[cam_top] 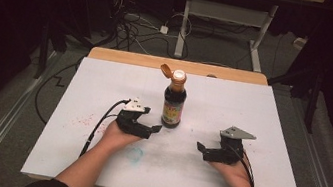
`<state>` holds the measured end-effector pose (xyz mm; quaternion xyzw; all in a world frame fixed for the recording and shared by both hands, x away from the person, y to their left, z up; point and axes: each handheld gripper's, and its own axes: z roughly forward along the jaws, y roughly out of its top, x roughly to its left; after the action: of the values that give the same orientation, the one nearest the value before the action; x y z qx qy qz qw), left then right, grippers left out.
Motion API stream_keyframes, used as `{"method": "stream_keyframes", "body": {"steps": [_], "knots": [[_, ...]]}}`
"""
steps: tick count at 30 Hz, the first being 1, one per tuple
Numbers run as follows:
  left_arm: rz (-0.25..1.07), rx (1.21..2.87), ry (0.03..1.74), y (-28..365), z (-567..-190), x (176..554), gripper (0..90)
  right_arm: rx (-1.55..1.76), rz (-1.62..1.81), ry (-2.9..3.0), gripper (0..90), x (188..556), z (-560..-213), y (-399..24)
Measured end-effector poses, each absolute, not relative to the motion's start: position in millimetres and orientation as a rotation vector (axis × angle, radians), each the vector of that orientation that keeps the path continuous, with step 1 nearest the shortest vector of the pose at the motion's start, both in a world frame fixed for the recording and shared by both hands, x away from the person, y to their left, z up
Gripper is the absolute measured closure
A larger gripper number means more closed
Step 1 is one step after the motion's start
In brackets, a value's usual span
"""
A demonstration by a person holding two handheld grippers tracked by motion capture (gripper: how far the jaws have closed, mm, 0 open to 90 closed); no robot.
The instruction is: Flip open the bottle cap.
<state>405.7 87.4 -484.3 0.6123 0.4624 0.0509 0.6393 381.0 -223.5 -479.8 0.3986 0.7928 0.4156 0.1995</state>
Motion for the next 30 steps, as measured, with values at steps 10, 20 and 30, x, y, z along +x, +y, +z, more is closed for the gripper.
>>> {"method": "stream_keyframes", "body": {"steps": [10, 20, 30], "knots": [[0.181, 1.379, 1.098, 122.3, -486.0, 379.3, 0.0, 1.093, 1.153, 2.187, 0.6, 358.8, -479.0, -233.2], [0.241, 1.344, 1.142, 169.4, -491.0, 347.8, 0.0, 1.096, 1.157, 2.146, 0.6, 338.1, -478.1, -247.5], [0.267, 1.336, 1.125, 187.0, -494.3, 323.9, 0.0, 1.102, 1.160, 2.103, 0.6, 328.1, -479.5, -255.7]]}}
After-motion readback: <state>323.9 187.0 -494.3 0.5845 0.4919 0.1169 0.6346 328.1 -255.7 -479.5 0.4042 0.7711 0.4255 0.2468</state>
